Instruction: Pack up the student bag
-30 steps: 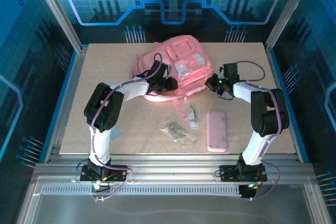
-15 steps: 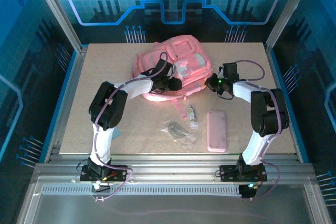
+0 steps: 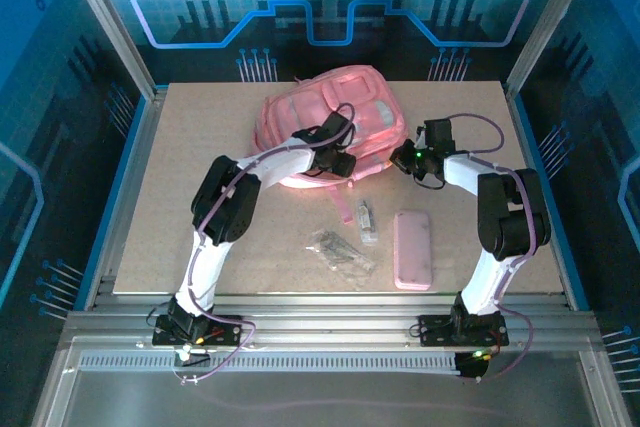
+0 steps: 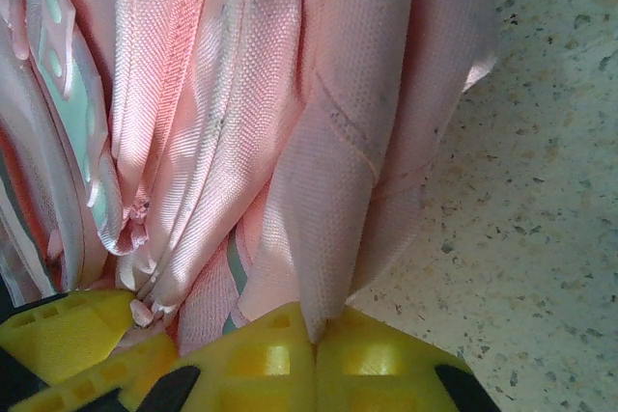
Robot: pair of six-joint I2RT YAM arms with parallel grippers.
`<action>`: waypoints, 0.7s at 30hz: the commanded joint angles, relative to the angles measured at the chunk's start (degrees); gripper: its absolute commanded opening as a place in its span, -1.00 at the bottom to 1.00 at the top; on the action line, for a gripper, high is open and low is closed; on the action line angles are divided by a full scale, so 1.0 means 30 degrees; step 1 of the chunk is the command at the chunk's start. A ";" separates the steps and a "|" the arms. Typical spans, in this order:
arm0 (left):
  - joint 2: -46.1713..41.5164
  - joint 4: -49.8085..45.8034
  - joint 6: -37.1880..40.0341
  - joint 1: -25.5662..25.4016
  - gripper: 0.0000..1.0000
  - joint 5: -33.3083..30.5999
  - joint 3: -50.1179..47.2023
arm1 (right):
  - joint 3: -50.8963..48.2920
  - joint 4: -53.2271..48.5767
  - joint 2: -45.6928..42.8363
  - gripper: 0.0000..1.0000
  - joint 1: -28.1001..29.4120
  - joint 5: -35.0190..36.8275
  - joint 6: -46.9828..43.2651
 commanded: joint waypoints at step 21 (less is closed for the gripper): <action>-0.1404 0.1227 -0.3269 0.0890 -1.00 -0.5324 -0.2503 | -0.0072 0.0046 -0.0409 -1.00 -0.0340 -0.0632 -0.0495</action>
